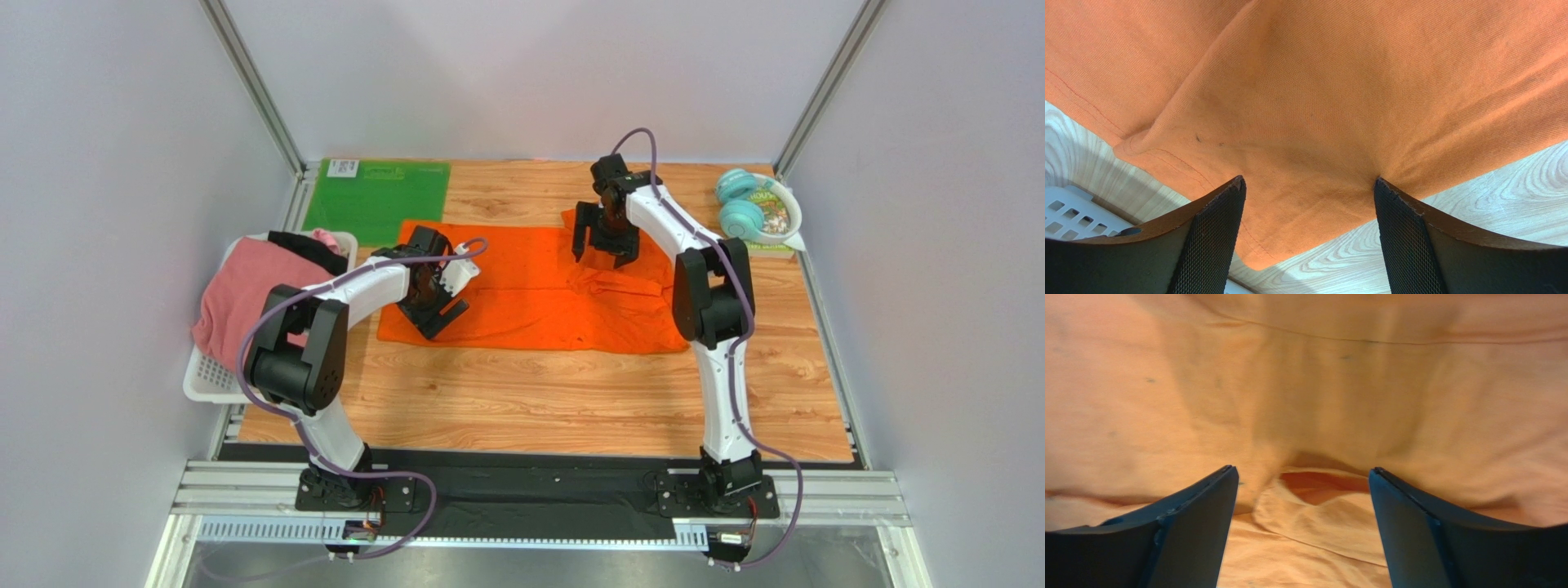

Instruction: Fold and stack the t-shirts

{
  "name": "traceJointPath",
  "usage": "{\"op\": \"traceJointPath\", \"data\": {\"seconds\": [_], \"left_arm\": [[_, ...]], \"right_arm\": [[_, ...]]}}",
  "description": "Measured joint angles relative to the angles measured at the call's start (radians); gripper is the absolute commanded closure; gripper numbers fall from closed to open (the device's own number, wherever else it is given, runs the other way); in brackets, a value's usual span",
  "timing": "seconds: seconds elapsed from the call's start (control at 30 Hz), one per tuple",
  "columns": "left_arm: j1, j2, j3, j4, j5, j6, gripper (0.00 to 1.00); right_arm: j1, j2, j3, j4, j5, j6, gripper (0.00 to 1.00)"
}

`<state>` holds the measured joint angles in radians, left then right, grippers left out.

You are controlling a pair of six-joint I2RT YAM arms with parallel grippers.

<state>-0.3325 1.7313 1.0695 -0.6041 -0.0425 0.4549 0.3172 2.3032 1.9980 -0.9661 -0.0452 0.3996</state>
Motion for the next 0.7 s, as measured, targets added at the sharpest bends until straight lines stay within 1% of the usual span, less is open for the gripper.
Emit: {"op": "traceJointPath", "data": {"seconds": [0.07, 0.1, 0.13, 0.17, 0.2, 0.37, 0.43, 0.53, 0.7], "left_arm": [[0.000, 0.000, 0.000, 0.000, 0.000, 0.000, 0.18], [0.000, 0.000, 0.000, 0.000, 0.000, 0.000, 0.18], [0.000, 0.000, 0.000, -0.001, 0.000, 0.000, 0.18], [0.000, 0.000, 0.000, -0.001, 0.000, 0.000, 0.18], [0.000, 0.000, 0.000, -0.001, 0.000, 0.000, 0.18], [0.000, 0.000, -0.002, 0.000, 0.000, 0.000, 0.18], [0.000, 0.000, -0.002, 0.001, 0.000, 0.000, 0.18], [0.000, -0.001, -0.002, 0.001, 0.000, 0.000, 0.18], [0.000, -0.002, -0.002, 0.000, 0.001, 0.000, 0.18]], "right_arm": [[-0.002, -0.020, -0.023, -0.001, 0.051, 0.003, 0.18], [-0.003, -0.046, -0.052, -0.001, 0.073, 0.007, 0.22], [-0.005, -0.073, -0.081, -0.006, 0.089, 0.010, 0.26], [-0.008, -0.122, -0.135, -0.001, 0.112, 0.016, 0.35], [-0.011, -0.171, -0.180, -0.005, 0.130, 0.023, 0.39], [-0.050, -0.449, -0.378, 0.019, 0.168, 0.069, 0.43], [-0.083, -0.507, -0.416, 0.033, 0.168, 0.080, 0.45], [-0.135, -0.508, -0.439, 0.054, 0.167, 0.086, 0.50], [-0.175, -0.420, -0.456, 0.068, 0.167, 0.085, 0.55]]}}
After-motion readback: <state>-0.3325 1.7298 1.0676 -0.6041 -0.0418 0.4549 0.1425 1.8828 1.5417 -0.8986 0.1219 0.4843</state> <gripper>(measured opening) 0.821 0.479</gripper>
